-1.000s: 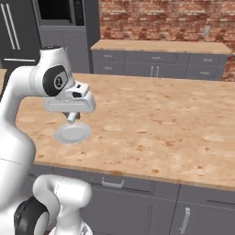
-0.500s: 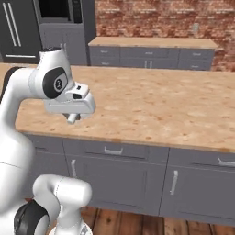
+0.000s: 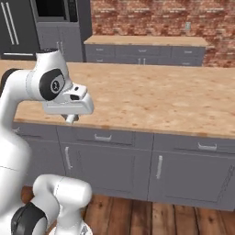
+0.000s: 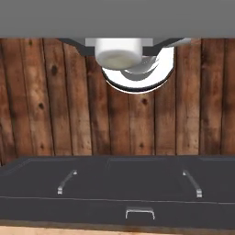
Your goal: Pick up the marshmallow and place it in the cup of hot chocolate on the dining counter.
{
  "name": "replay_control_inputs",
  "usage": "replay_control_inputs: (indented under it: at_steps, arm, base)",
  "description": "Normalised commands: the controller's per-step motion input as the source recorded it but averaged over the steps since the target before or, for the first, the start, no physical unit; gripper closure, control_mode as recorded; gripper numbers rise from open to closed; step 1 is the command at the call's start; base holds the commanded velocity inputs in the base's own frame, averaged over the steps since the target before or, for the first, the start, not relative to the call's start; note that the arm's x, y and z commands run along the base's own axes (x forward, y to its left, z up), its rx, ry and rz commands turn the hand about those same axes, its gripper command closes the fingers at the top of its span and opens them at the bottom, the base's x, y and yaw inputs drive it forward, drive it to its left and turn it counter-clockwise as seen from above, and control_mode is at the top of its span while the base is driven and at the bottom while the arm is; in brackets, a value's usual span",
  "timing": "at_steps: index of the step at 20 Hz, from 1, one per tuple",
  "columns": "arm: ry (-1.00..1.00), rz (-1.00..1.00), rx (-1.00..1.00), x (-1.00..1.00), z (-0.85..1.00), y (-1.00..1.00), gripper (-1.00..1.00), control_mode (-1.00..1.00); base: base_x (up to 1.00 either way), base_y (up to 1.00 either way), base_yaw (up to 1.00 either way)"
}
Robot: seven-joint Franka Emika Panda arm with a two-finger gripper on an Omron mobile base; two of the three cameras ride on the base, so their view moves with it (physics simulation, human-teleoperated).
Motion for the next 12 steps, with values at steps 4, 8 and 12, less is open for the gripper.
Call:
replay_control_inputs:
  at_steps: [4, 8, 12]
  arm:
    - [0.00, 0.00, 0.00, 0.00, 0.00, 0.00, 1.00, 1.00]
    - [0.00, 0.00, 0.00, 0.00, 0.00, 0.00, 1.00, 1.00]
    - [0.00, 0.00, 0.00, 0.00, 0.00, 0.00, 1.00, 1.00]
  base:
    - [0.00, -1.00, -0.01]
    - [0.00, -1.00, -0.01]
    - [0.03, -1.00, 0.00]
